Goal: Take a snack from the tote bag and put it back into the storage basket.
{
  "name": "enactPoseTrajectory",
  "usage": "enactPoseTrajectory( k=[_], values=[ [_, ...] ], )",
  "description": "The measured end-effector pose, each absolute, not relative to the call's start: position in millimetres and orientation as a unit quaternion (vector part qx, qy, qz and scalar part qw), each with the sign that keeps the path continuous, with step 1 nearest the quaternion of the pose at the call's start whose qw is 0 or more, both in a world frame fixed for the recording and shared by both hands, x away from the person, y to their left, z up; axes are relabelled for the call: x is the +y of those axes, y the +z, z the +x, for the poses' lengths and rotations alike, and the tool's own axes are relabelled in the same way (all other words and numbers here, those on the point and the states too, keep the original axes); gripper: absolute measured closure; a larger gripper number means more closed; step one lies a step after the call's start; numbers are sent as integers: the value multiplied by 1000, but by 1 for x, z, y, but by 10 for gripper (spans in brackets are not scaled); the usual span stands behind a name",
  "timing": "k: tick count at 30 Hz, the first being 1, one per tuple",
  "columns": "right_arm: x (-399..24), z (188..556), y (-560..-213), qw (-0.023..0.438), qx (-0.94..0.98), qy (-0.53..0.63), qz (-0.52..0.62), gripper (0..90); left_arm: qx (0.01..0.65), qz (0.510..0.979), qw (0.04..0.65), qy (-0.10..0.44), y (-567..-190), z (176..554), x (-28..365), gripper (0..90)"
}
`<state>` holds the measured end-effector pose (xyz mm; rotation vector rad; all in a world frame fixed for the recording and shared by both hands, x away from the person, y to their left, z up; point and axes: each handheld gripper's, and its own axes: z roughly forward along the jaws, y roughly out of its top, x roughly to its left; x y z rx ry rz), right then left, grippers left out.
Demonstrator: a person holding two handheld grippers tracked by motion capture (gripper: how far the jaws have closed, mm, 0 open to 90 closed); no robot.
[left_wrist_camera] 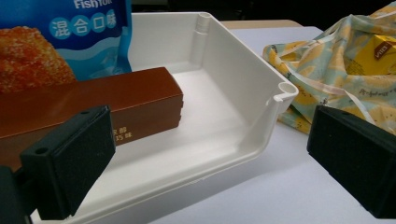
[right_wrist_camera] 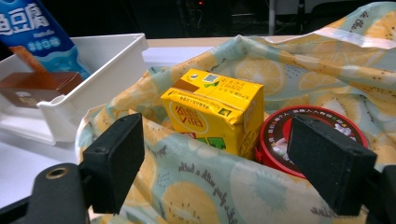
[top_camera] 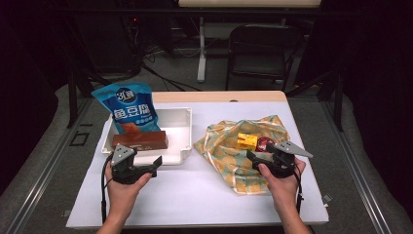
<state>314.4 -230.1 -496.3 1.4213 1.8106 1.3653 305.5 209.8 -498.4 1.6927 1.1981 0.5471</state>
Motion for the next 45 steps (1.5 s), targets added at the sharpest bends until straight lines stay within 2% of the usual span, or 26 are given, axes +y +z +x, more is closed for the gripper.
enactPoseTrajectory(
  k=[20,35,45],
  values=[
    [-193,339,-501,251,654,449,554,150,487,699,475,221,-502,306,209,11],
    [-179,350,-496,275,639,420,583,138,485,701,476,216,-502,306,206,12],
    [-172,359,-505,287,634,394,601,141,489,699,476,213,-503,308,209,13]
  ],
)
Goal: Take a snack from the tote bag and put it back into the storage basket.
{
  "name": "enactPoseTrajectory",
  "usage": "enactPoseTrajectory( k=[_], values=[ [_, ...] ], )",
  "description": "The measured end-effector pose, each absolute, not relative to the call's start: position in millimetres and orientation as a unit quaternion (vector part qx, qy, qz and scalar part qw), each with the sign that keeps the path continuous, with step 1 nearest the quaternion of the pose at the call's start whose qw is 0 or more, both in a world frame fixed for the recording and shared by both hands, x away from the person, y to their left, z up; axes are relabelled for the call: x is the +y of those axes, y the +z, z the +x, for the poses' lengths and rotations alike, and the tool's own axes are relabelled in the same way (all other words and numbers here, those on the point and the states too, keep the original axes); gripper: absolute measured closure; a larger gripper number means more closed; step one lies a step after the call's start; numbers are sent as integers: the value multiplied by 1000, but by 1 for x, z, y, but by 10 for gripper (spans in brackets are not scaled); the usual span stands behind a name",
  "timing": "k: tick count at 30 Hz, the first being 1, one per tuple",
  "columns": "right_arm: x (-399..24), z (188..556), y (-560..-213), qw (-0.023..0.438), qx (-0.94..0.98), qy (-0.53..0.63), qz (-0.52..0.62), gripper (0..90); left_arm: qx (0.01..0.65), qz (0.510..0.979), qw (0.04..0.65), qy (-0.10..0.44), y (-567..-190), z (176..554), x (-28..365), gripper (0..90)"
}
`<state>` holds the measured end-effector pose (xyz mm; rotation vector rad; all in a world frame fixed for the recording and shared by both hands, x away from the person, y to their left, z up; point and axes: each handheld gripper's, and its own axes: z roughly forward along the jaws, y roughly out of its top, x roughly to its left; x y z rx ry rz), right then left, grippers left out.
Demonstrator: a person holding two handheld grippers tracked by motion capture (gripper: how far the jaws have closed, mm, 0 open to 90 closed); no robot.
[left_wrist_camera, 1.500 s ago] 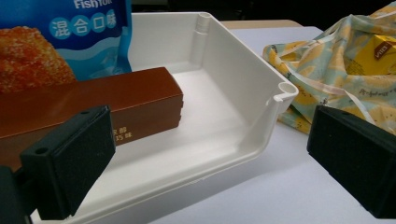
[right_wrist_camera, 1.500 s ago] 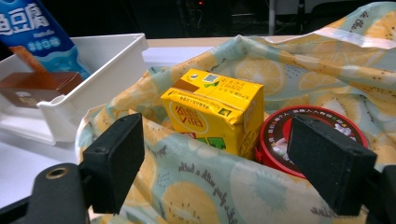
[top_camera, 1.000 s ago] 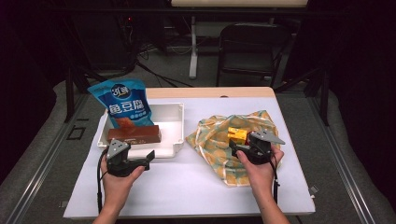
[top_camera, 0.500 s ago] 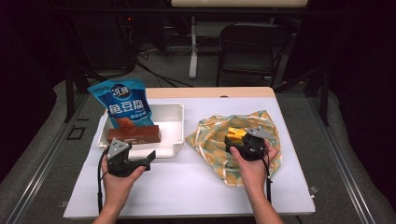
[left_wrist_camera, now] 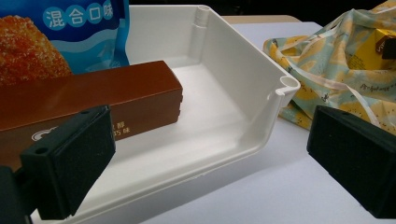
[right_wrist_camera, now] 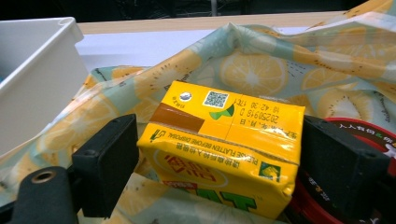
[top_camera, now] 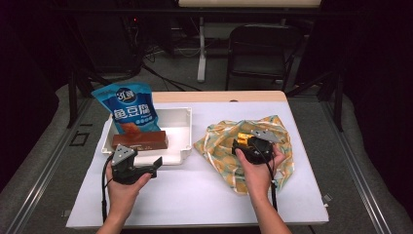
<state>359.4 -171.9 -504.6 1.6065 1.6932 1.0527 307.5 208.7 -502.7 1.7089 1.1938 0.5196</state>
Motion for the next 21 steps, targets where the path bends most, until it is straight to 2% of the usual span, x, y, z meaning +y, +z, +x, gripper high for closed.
enactPoseTrajectory(
  k=[17,21],
  values=[
    [-161,370,-513,324,622,372,607,161,491,698,476,209,-504,309,209,18],
    [-159,370,-514,333,623,364,607,195,491,700,475,208,-505,309,209,19]
  ],
)
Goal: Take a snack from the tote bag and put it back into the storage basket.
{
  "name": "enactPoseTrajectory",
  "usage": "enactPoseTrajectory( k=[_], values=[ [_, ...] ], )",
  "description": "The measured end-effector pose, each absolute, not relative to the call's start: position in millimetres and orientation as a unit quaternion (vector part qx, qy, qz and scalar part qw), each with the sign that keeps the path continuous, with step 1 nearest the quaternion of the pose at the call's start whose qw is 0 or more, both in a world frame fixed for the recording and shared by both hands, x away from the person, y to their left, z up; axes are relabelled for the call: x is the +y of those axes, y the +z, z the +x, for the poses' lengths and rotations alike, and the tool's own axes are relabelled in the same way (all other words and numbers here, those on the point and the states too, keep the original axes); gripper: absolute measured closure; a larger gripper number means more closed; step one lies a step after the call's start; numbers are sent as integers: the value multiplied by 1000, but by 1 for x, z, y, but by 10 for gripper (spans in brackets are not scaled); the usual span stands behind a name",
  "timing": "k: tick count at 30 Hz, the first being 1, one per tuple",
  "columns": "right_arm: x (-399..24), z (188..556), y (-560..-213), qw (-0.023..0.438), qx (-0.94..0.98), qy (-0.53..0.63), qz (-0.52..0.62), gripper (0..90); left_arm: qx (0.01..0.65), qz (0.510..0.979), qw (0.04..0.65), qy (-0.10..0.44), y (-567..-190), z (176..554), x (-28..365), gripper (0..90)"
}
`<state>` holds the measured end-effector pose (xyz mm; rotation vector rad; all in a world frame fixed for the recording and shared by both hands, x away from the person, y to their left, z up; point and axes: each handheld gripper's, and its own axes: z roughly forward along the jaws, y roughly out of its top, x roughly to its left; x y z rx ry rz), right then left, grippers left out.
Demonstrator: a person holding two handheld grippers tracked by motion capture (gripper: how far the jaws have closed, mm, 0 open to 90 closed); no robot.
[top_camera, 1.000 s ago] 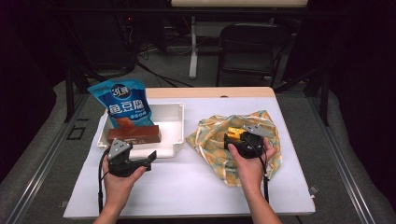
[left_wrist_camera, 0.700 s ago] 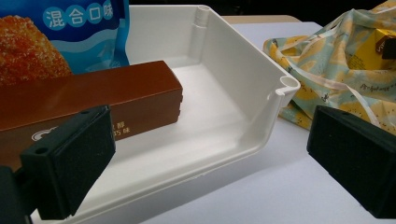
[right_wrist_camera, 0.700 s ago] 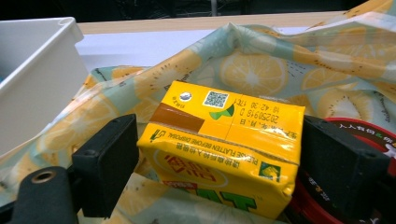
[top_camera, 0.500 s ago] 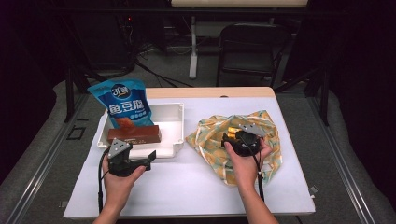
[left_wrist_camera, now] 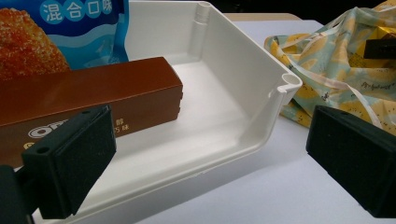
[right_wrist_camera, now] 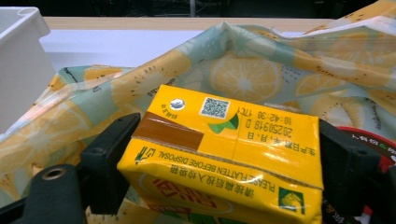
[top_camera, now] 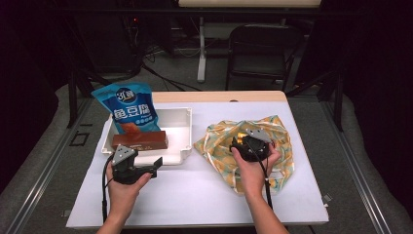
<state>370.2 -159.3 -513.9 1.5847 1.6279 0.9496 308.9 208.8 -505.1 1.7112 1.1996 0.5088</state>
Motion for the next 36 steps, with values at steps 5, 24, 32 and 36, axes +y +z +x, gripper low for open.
enactPoseTrajectory(
  k=[5,24,32,36],
  values=[
    [-158,371,-515,335,626,360,606,205,490,702,474,207,-506,309,208,20],
    [-157,379,-521,315,646,363,594,287,493,699,475,206,-507,310,207,26],
    [-164,376,-516,294,656,372,587,297,489,701,476,207,-508,311,205,26],
    [-165,373,-502,289,661,389,573,297,489,701,477,206,-508,313,205,27]
  ],
)
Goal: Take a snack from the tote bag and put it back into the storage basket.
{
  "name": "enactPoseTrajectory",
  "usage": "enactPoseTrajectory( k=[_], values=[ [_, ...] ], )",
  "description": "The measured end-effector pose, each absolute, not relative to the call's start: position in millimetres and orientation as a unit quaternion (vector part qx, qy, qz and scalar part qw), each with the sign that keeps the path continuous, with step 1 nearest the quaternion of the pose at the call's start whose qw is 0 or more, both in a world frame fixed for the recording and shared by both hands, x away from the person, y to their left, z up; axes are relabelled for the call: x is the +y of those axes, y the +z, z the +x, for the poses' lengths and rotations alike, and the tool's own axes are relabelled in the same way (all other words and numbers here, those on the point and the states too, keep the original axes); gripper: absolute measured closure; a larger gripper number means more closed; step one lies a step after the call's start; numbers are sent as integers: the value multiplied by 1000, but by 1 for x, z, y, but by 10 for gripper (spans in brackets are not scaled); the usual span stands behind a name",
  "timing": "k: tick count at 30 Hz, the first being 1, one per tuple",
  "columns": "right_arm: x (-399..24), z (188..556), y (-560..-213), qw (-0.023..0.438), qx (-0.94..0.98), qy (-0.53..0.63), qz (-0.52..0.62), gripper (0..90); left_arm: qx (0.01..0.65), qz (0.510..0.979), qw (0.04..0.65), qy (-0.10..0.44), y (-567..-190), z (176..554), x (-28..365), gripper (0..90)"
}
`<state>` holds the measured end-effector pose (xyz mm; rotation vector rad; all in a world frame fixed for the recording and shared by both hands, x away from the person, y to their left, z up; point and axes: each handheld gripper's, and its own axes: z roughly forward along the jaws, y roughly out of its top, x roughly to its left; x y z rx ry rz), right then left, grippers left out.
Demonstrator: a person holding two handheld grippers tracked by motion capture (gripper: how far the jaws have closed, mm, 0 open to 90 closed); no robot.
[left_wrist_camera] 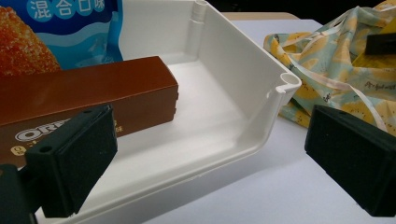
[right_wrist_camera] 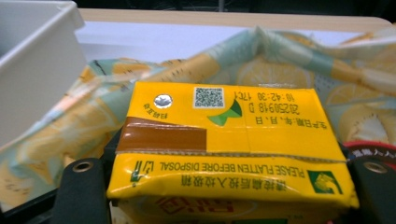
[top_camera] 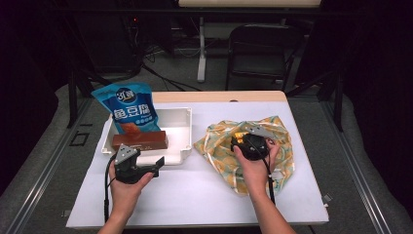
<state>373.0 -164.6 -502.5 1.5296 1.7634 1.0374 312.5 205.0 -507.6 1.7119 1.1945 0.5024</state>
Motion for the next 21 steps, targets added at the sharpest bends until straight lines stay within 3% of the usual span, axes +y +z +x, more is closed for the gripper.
enactPoseTrajectory(
  k=[11,21],
  values=[
    [-177,374,-464,271,664,425,552,297,475,701,494,196,-501,318,192,29],
    [-181,373,-451,264,673,438,534,298,444,720,501,184,-501,322,166,45]
  ],
)
